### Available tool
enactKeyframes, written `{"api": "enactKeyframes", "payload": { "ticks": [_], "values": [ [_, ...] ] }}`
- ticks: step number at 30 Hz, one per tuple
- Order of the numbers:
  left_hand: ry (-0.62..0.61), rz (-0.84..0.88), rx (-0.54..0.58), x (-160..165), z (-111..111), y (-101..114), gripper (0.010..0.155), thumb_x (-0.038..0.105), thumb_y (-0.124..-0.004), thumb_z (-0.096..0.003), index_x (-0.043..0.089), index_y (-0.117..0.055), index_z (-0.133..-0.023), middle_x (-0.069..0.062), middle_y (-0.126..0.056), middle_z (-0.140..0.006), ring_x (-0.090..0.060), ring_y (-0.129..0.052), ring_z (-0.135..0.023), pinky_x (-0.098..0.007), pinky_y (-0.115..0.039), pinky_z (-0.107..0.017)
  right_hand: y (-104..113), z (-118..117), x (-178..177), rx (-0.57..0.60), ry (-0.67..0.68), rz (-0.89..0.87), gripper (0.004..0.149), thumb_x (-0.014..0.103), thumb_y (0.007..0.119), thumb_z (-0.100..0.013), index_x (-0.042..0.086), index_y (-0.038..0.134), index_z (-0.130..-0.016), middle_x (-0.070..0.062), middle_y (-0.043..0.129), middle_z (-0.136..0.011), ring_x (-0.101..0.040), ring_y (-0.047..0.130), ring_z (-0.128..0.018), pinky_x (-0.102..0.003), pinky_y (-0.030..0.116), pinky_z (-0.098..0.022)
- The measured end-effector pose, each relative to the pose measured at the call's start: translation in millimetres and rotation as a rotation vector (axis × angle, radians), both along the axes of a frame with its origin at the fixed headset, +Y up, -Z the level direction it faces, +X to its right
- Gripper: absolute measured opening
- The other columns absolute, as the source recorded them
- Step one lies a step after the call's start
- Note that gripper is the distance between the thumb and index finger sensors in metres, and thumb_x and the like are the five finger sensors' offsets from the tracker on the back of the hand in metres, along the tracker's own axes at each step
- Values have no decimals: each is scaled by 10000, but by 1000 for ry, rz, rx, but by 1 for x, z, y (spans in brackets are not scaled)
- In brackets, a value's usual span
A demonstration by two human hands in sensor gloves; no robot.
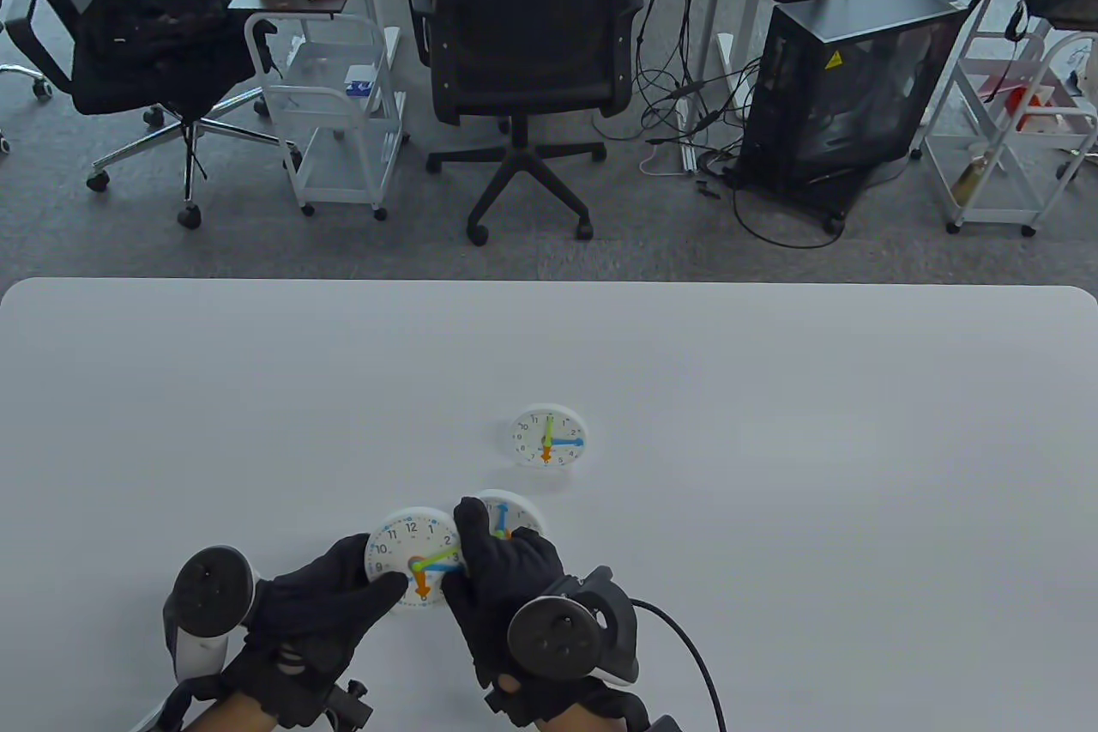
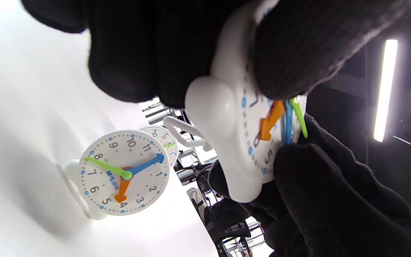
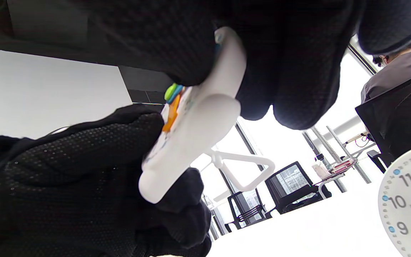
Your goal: Turn clock hands to synchronize teaching clocks
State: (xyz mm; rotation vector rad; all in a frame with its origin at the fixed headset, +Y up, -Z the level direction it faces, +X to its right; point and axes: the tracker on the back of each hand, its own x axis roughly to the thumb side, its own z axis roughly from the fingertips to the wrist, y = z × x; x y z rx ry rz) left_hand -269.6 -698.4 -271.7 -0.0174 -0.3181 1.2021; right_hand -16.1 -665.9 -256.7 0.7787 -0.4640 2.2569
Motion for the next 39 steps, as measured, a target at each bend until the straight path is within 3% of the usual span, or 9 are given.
{"api": "enactKeyframes", "payload": {
  "ticks": [20, 27, 39],
  "values": [
    [-9, -11, 17, 1, 1, 0, 549, 500, -925, -464, 156, -796, -872, -64, -1031, -682, -400, -1010, -598, -689, -648, -574, 3, 0, 4, 36, -18, -19, 635, 278, 775, -487, -148, 634, -937, -164, 962, -692, -360, 1049, -512, -667, 719, -490],
    [-4, -24, 36, 1, 1, 0, 550, 499, -928, -462, 156, -799, -872, -64, -1033, -682, -401, -1010, -602, -691, -647, -574, -1, -2, 8, -29, 5, -79, 675, 331, 771, -499, -150, 616, -947, -175, 944, -712, -383, 1031, -537, -681, 701, -492],
    [-8, -77, 95, 3, 3, 2, 552, 496, -928, -462, 156, -799, -877, -70, -1036, -692, -407, -1008, -614, -696, -641, -576, -2, -3, 10, -41, -19, -131, 656, 365, 781, -496, -138, 682, -905, -148, 976, -645, -366, 1051, -475, -668, 723, -469]
  ]
}}
